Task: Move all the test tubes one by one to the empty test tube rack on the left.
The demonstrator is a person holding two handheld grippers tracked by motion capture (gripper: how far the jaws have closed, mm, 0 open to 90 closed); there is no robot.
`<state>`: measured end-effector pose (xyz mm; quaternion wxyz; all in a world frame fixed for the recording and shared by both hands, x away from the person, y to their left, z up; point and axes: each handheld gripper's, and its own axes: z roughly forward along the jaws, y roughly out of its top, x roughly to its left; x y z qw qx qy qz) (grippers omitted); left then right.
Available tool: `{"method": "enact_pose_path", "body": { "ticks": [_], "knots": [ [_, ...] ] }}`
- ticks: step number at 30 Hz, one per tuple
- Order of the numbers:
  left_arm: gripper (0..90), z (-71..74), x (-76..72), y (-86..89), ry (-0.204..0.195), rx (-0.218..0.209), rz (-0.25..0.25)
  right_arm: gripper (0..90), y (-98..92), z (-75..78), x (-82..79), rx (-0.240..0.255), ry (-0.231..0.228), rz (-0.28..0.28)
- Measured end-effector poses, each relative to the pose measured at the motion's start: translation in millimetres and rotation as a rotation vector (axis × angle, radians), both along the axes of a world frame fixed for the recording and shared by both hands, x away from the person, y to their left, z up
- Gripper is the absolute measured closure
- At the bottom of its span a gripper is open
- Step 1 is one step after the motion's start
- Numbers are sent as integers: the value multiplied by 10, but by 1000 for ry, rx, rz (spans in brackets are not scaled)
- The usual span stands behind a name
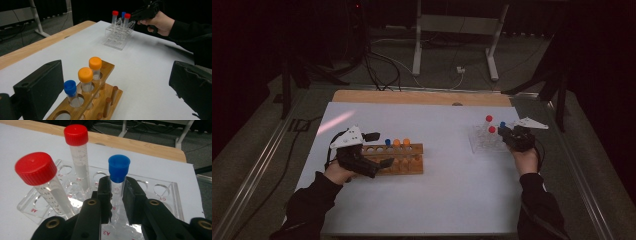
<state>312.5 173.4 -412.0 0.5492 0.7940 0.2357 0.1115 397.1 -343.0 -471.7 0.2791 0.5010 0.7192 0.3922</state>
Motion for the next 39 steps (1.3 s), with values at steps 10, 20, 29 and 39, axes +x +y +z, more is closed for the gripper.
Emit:
{"method": "enact_pose_path", "body": {
  "ticks": [10,20,29,39],
  "knots": [
    [6,20,-16,-13,1,5,-14,772,-39,338,-169,24,-110,2],
    [6,40,-40,-41,-1,16,-32,772,39,845,-450,44,-280,41],
    [6,53,-56,-65,-6,29,-38,772,381,1053,-620,57,-314,191],
    [7,88,-95,-101,-13,42,-47,772,867,894,-680,32,-218,376]
  ]
}}
